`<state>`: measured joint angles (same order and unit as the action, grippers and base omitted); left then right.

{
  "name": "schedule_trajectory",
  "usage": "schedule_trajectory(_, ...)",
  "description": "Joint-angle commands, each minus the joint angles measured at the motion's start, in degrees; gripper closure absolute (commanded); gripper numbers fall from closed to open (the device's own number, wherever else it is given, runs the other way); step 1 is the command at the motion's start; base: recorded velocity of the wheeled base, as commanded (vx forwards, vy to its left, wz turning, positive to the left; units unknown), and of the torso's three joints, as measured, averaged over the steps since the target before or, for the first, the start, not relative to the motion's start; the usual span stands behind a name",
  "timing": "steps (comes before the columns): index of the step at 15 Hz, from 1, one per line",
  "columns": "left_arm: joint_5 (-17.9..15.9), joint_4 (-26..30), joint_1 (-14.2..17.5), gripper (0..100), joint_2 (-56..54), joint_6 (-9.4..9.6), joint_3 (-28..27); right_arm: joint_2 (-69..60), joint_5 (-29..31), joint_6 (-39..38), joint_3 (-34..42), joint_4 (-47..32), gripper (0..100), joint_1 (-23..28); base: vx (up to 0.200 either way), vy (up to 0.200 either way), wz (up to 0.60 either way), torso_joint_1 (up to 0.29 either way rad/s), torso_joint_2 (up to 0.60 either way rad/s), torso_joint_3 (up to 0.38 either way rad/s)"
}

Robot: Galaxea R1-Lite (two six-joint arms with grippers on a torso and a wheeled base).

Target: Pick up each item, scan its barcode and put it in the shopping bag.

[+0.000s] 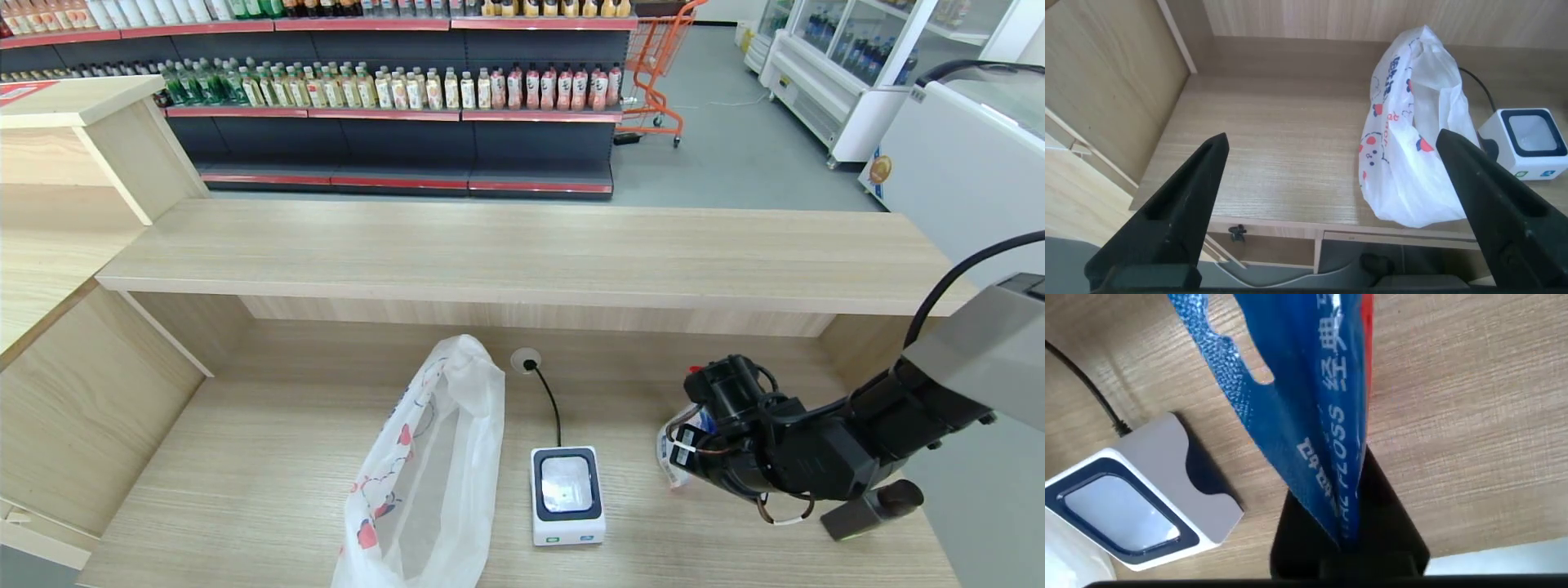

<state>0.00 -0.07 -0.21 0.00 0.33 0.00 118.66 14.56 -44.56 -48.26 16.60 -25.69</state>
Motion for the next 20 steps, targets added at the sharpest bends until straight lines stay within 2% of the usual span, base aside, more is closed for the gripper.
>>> schedule_trajectory(1, 0.0, 0.0, 0.0, 0, 0.1, 0.02, 0.0, -0.2, 0.0, 0.1, 0.5, -0.1, 100, 0.0, 0.0, 0.0, 0.0, 0.0, 0.0, 0.0)
schedule_trajectory(4, 0.0, 0.0, 0.0, 0, 0.1, 0.02, 0.0, -1.9, 1.1, 2.8, 1.9, -0.1, 100, 0.0, 0.0, 0.0, 0.0, 0.0, 0.0, 0.0)
schedule_trajectory(8, 0.0, 0.0, 0.0, 0, 0.1, 0.02, 0.0, -10.5, 0.6, 7.2, 5.8, -0.6, 100, -1.6, 0.0, 0.0, 0.0, 0.0, 0.0, 0.0)
schedule_trajectory(12, 0.0, 0.0, 0.0, 0, 0.1, 0.02, 0.0, -18.4, 0.0, 15.7, 15.1, -0.5, 100, -1.6, 0.0, 0.0, 0.0, 0.0, 0.0, 0.0)
schedule_trajectory(16, 0.0, 0.0, 0.0, 0, 0.1, 0.02, 0.0, -22.7, -0.2, 17.6, 15.2, -0.6, 100, -0.9, 0.0, 0.0, 0.0, 0.0, 0.0, 0.0)
schedule_trajectory(20, 0.0, 0.0, 0.0, 0, 0.1, 0.02, 0.0, -39.4, -11.7, 27.2, 17.3, -3.8, 100, 0.3, 0.0, 0.0, 0.0, 0.0, 0.0, 0.0)
